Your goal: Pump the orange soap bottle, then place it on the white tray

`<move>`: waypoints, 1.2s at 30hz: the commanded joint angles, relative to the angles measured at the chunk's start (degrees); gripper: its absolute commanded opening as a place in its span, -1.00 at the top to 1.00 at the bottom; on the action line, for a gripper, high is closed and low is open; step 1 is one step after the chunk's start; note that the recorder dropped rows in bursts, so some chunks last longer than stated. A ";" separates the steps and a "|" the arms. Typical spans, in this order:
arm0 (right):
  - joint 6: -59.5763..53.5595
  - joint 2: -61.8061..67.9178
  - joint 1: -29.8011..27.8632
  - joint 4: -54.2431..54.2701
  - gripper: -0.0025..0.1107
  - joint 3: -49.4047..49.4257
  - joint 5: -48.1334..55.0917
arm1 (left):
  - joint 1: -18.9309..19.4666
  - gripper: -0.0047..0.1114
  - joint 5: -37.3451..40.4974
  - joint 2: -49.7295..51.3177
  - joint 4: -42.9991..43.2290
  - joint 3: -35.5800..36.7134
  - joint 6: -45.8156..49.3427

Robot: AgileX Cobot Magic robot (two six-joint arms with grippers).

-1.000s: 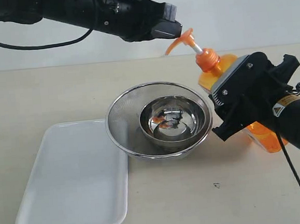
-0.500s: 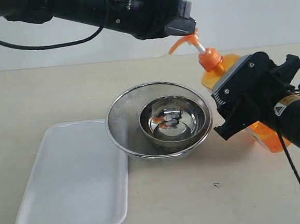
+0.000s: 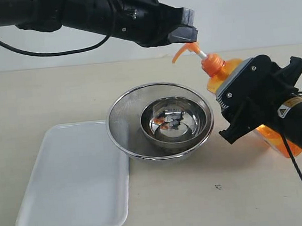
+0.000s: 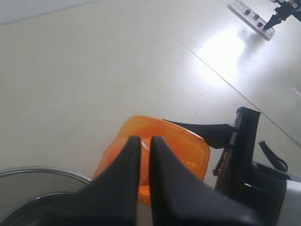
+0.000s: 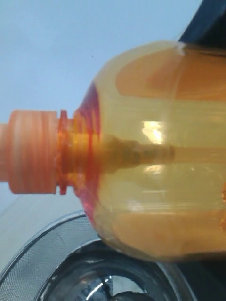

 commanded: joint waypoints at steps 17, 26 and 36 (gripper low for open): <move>2.46 -0.67 0.54 -3.57 0.96 -0.46 -3.57 | -2.36 0.84 4.93 1.54 0.06 0.65 1.44; 2.46 -0.67 0.54 -2.11 0.96 -0.46 -3.71 | -0.64 0.84 4.93 -1.76 0.25 0.65 1.42; 6.13 -0.67 0.54 2.17 0.96 -0.46 -5.46 | 4.60 0.84 -0.52 -12.60 1.11 7.70 1.44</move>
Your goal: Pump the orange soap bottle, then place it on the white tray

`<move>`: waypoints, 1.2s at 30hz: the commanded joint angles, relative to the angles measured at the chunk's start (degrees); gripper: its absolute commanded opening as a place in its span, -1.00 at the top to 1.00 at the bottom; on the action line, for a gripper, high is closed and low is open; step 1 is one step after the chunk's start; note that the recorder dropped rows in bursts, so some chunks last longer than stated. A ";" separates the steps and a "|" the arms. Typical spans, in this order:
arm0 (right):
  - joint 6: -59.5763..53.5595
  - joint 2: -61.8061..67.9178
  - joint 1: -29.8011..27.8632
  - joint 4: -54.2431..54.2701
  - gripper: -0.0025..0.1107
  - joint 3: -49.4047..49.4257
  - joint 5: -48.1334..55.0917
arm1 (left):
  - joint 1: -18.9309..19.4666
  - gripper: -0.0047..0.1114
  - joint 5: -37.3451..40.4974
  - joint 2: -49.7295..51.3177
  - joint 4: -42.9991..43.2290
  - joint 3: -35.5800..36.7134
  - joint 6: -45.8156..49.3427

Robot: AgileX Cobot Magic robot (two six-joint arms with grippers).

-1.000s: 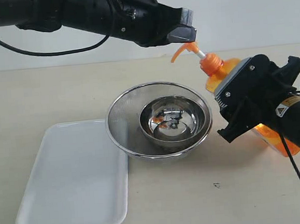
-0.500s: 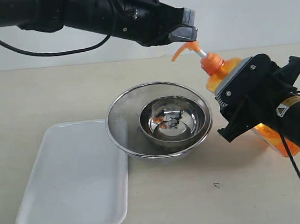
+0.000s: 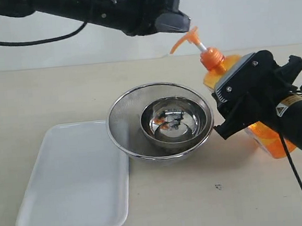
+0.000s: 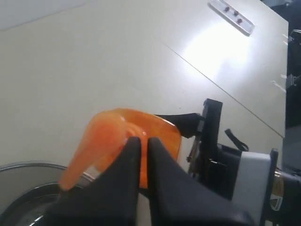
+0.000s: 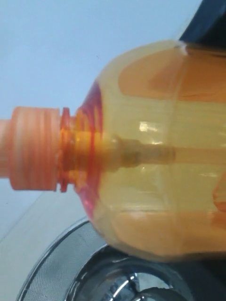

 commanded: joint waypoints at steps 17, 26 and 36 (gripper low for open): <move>28.68 -0.67 0.04 16.92 0.96 -0.47 -1.80 | 3.52 0.84 -26.34 -43.43 -7.16 39.96 7.05; 30.46 -0.67 0.04 15.15 0.96 1.18 -3.13 | 3.52 0.84 -26.19 -70.53 -14.75 59.69 7.02; 34.17 -0.67 0.04 8.69 -0.04 1.94 2.44 | 3.52 0.84 -23.69 -85.55 -16.34 68.76 6.57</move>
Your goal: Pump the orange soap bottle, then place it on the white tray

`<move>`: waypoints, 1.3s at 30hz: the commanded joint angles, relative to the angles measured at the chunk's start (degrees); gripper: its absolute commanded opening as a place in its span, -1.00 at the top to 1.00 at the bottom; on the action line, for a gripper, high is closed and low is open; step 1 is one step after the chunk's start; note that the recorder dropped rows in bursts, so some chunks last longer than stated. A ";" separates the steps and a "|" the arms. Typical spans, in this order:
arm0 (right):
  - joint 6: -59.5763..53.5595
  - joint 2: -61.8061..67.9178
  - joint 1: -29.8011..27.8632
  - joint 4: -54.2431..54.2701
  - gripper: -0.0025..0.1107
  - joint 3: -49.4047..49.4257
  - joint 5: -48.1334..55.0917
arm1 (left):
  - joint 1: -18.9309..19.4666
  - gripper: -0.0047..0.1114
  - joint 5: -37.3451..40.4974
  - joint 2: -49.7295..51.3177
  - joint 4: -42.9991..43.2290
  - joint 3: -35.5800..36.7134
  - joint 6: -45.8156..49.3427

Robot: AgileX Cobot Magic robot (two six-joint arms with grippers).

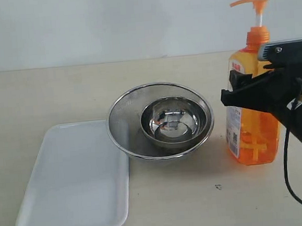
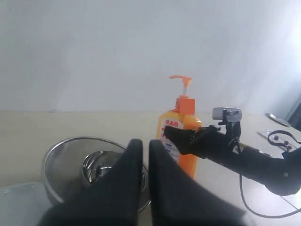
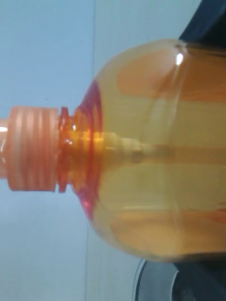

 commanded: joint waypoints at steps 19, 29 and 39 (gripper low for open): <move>3.93 -3.92 0.04 -1.28 -0.43 0.66 16.90 | 0.10 0.84 5.63 -2.07 -0.10 1.13 -0.22; 2.38 -6.45 0.04 -1.59 -0.43 0.66 14.94 | 0.10 0.84 5.87 -2.07 0.82 1.13 -1.72; 3.31 -3.10 0.04 -3.04 -0.43 0.66 9.79 | 0.10 0.84 6.00 -2.07 1.45 1.13 -1.73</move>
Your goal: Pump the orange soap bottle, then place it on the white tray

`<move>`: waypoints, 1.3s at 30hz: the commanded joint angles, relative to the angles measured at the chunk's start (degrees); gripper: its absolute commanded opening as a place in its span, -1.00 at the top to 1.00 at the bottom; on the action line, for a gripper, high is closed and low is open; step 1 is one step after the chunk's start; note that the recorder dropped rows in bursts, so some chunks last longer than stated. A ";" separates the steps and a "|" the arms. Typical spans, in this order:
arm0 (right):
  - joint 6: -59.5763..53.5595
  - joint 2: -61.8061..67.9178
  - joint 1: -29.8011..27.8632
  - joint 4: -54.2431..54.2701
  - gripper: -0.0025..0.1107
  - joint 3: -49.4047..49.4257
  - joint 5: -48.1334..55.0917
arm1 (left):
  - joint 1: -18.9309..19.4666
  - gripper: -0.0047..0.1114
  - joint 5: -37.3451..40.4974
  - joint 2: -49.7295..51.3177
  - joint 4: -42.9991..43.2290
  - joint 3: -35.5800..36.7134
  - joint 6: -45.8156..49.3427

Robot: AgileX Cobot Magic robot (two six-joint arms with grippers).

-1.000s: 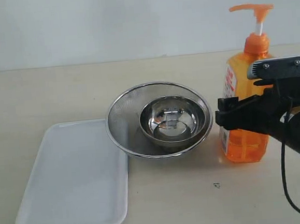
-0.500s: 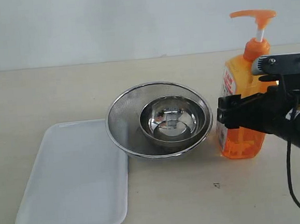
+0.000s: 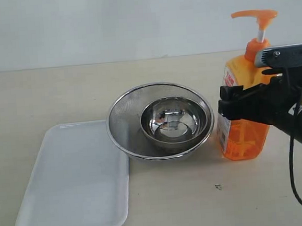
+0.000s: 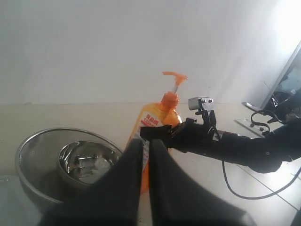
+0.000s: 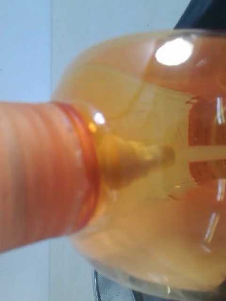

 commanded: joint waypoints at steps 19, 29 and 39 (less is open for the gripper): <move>1.01 6.16 0.04 -1.59 0.94 -0.05 -6.08 | 0.10 0.84 -0.53 -0.31 1.03 2.96 -0.35; 0.51 3.27 0.04 -1.49 0.96 -0.05 -9.45 | 0.10 0.84 -2.24 -0.31 1.03 4.82 -0.35; -7.88 -6.56 0.04 1.48 0.96 -0.05 -6.62 | 0.10 0.84 -5.45 -0.31 0.93 6.45 -0.35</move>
